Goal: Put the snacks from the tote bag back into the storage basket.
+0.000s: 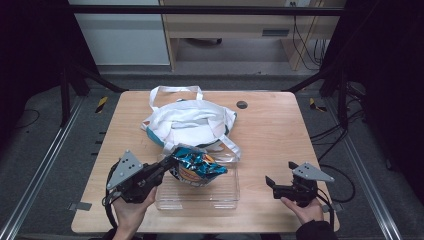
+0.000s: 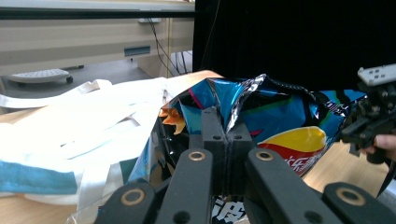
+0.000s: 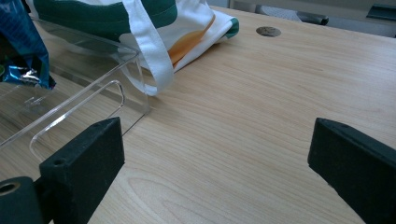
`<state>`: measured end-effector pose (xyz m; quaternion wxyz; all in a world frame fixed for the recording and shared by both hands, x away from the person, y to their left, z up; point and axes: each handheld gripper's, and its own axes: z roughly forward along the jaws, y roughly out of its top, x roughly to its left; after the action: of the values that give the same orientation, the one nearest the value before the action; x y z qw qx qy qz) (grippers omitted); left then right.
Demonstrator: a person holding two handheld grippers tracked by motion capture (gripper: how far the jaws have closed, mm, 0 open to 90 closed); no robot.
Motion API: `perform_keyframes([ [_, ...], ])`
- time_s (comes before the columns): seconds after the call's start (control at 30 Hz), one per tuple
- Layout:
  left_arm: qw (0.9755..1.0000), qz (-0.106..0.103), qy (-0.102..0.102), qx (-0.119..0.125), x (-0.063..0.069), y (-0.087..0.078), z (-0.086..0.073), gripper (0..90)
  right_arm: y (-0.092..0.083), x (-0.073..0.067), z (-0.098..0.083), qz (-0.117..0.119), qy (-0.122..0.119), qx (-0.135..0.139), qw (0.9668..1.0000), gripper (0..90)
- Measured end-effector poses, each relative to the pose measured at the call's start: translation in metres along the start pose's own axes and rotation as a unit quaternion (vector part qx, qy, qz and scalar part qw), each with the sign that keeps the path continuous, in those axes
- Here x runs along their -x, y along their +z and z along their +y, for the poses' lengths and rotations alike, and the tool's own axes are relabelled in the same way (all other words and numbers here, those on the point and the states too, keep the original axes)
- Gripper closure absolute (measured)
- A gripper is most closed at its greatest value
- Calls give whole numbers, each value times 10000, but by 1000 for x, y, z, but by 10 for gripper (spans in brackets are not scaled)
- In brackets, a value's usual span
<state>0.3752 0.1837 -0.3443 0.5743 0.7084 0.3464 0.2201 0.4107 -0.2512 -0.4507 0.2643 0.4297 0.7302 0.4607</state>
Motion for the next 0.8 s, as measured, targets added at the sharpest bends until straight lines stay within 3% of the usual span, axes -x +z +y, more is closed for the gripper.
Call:
perform_keyframes([
  [0.37,9995,31,-66,-305,2,6,-24,898,0,0,0,10,-10,-24,10000,43],
  [0.8,9986,55,-266,-447,0,5,-38,896,1,-1,0,16,-34,-44,10000,43],
])
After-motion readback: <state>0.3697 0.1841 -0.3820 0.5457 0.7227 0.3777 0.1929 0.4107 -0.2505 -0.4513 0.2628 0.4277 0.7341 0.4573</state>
